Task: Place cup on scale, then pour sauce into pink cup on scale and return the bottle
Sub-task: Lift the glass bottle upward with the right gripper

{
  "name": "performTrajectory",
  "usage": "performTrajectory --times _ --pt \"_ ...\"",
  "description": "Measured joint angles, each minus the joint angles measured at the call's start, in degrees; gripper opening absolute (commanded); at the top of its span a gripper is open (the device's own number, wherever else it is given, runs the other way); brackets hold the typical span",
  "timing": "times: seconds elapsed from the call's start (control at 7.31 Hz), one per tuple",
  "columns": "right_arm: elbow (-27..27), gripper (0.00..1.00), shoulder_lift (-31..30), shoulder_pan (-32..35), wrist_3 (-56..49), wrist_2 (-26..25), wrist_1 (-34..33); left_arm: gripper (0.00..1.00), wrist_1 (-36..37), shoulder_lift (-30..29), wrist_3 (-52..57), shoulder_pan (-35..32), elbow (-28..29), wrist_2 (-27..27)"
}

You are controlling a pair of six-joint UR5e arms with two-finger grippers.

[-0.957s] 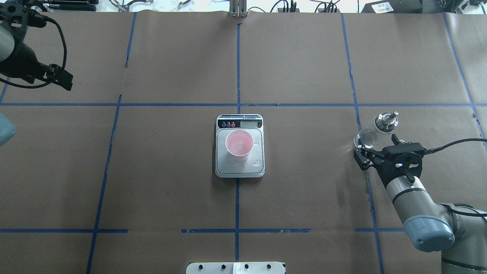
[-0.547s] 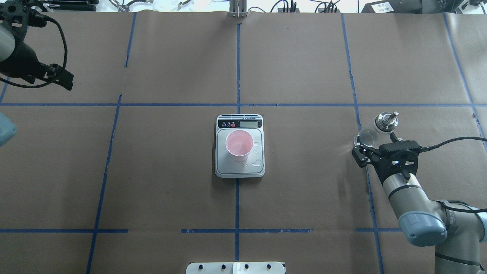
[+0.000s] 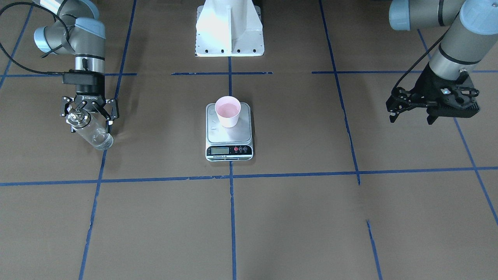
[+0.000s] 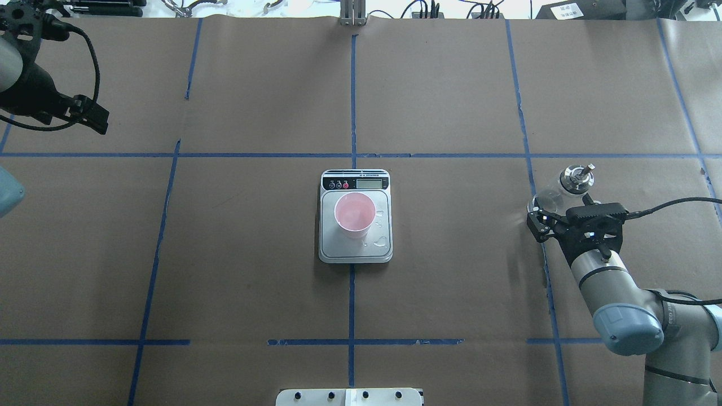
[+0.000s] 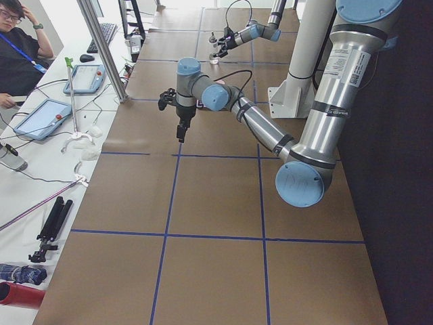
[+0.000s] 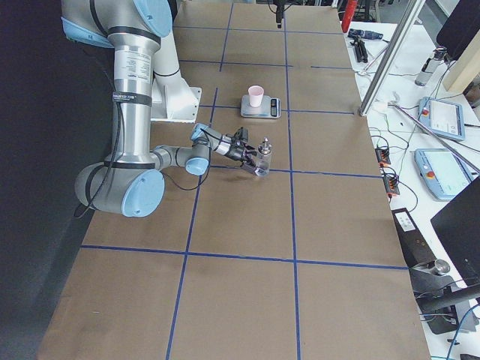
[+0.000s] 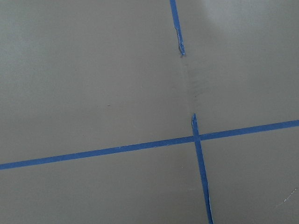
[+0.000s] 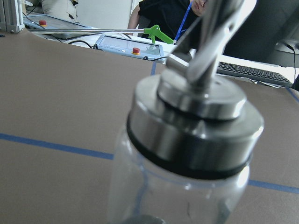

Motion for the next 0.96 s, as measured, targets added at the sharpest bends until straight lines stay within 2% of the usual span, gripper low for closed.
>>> performTrajectory --times 0.14,0.41,0.55,0.68,0.82,0.96 --pt "-0.3 0.98 0.8 0.2 -0.7 0.3 0.4 1.0 0.1 0.0 0.0 0.0 0.0 0.0" --pt "-0.5 0.68 1.8 0.4 -1.4 0.4 0.6 1.0 0.1 0.0 -0.1 0.0 0.0 0.0" --pt "-0.5 0.41 2.2 0.6 -1.5 0.4 0.6 1.0 0.1 -0.1 -0.1 0.0 0.0 0.0" --pt "-0.5 0.07 2.5 1.1 -1.6 0.8 0.7 1.0 0.1 -0.1 -0.3 0.0 -0.1 -0.1" --pt "-0.4 0.0 3.2 2.2 -2.3 2.0 1.0 1.0 0.1 -0.2 -0.7 0.0 -0.2 -0.2" --pt "-0.2 0.0 4.3 3.8 -4.1 3.5 1.7 1.0 0.1 -0.3 -1.0 0.0 -0.4 -0.3"
